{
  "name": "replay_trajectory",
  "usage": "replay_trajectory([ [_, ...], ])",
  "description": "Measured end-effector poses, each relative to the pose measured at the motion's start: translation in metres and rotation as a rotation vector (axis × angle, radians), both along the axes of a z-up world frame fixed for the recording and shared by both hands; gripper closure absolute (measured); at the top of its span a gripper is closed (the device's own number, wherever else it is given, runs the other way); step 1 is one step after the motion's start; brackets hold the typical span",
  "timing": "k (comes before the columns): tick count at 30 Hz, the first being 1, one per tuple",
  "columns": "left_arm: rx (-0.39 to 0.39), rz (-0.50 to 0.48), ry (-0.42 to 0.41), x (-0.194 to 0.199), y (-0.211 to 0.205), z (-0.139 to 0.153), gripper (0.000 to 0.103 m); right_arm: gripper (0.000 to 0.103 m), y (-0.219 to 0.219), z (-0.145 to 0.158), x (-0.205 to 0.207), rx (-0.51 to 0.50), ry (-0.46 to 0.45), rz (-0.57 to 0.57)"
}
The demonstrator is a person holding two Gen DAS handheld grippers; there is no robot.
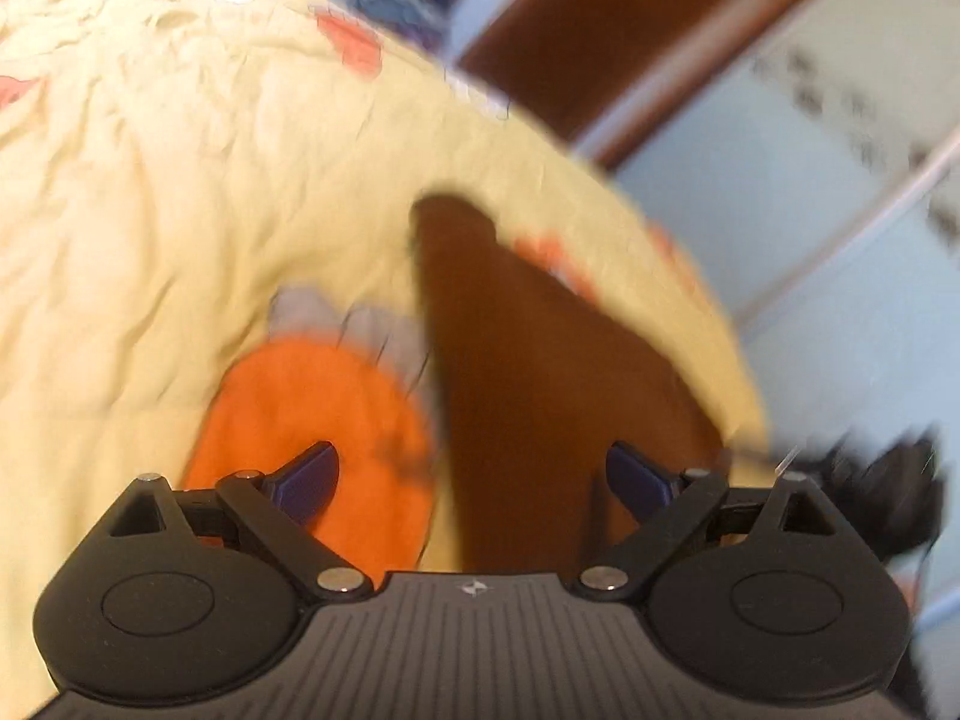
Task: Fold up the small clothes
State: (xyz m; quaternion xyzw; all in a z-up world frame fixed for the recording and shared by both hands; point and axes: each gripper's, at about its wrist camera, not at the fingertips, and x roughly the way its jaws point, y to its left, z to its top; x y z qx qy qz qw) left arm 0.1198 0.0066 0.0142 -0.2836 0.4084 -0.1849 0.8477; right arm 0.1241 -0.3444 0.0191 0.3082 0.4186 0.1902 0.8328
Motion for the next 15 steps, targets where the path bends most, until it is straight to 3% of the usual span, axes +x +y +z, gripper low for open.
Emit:
replay_trajectory([
  [2,-0.064,-0.012,0.040,0.019,-0.008,-0.004,0.007,0.007,0.012,-0.001,0.002,-0.011,-0.043,0.019],
  [3,-0.085,-0.025,0.054,0.027,-0.013,-0.005,0.011,0.012,0.016,-0.002,0.002,-0.009,-0.054,0.018],
  [4,-0.080,-0.037,0.065,0.034,-0.018,-0.005,0.043,0.018,0.019,-0.004,0.003,0.001,-0.055,0.024],
  [5,-0.048,-0.056,0.093,0.040,-0.025,-0.006,0.064,0.042,0.019,-0.007,0.003,0.014,-0.046,0.024],
  [6,-0.011,-0.062,0.113,0.045,-0.030,-0.007,0.075,0.062,0.018,-0.012,0.005,0.043,-0.026,0.024],
  [7,0.013,-0.062,0.106,0.046,-0.032,-0.005,0.082,0.062,0.016,-0.015,0.003,0.070,-0.029,0.009],
  [10,0.083,-0.073,0.023,0.034,-0.034,0.017,0.088,0.065,0.020,-0.010,-0.004,0.088,-0.070,-0.016],
  [15,0.165,-0.072,-0.108,0.025,-0.008,0.065,0.088,0.067,0.047,0.010,0.002,0.183,-0.136,0.046],
])
